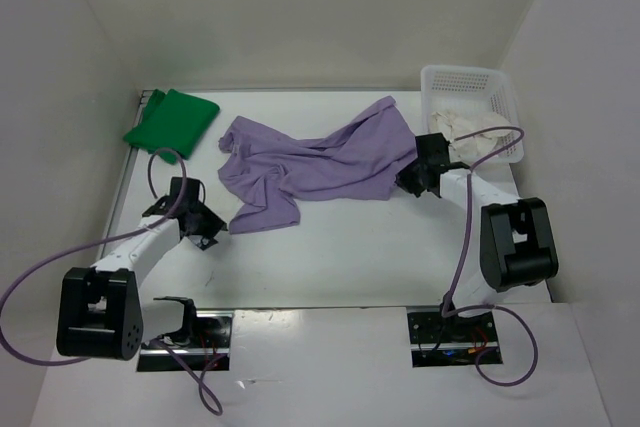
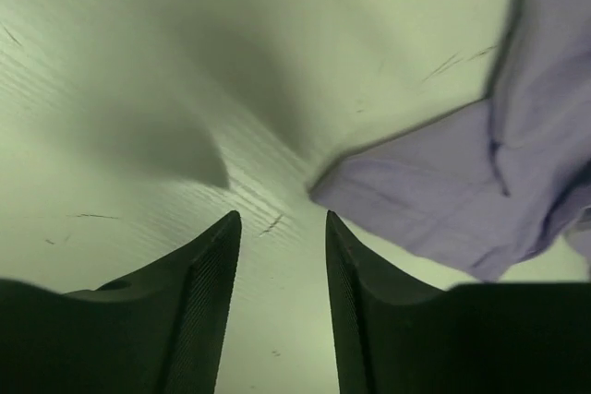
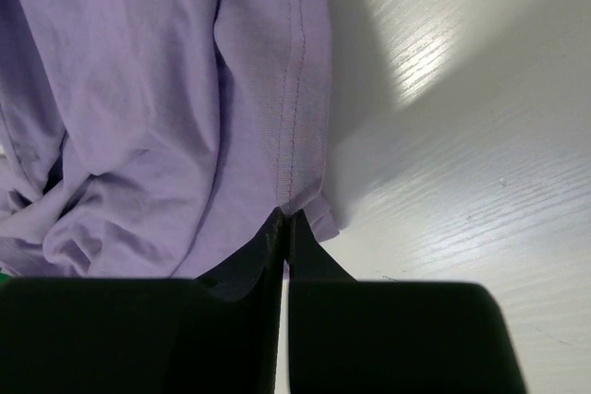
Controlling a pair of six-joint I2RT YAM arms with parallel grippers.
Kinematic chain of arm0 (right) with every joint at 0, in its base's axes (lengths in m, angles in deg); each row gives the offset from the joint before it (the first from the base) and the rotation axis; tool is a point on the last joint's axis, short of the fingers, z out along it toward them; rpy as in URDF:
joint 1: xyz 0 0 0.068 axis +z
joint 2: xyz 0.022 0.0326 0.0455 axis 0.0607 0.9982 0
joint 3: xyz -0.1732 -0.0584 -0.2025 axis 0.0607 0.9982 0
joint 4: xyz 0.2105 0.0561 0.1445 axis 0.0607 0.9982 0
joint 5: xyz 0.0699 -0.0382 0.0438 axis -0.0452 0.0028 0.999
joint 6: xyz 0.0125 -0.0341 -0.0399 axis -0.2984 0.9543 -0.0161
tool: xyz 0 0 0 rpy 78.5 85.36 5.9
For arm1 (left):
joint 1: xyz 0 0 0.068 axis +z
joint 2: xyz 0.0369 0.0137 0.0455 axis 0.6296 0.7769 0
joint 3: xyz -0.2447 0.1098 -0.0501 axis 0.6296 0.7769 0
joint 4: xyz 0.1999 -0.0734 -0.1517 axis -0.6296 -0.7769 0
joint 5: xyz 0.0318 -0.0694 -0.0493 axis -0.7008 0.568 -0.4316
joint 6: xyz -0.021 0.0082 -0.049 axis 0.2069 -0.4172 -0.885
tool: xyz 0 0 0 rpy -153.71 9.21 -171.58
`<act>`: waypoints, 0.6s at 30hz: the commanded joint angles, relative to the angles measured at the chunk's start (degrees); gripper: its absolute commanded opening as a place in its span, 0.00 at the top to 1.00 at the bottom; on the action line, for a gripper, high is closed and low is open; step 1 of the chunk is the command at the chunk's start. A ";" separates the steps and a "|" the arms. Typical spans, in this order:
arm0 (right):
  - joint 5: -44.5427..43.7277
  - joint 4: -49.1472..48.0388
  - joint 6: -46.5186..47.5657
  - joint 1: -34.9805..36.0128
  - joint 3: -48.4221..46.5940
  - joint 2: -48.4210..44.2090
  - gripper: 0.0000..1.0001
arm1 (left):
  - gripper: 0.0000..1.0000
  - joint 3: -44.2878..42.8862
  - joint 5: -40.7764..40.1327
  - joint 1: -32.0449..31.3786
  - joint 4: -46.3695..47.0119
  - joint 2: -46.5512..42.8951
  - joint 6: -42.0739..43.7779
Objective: Fold and stack the t-shirts
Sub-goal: Flatten out the tshirt
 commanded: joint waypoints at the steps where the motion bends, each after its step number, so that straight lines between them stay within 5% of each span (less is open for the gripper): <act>1: 0.02 -0.59 0.56 0.70 -0.50 -2.92 0.99 | 0.49 2.59 2.43 0.22 5.79 -0.35 -1.51; 10: 0.54 -1.12 0.56 3.07 0.64 -2.92 0.99 | 0.42 6.47 4.11 0.22 12.75 -0.18 -0.01; 18: -0.51 -1.12 0.56 3.60 1.17 -4.59 0.98 | 0.57 1.20 0.42 -4.96 13.54 7.99 0.07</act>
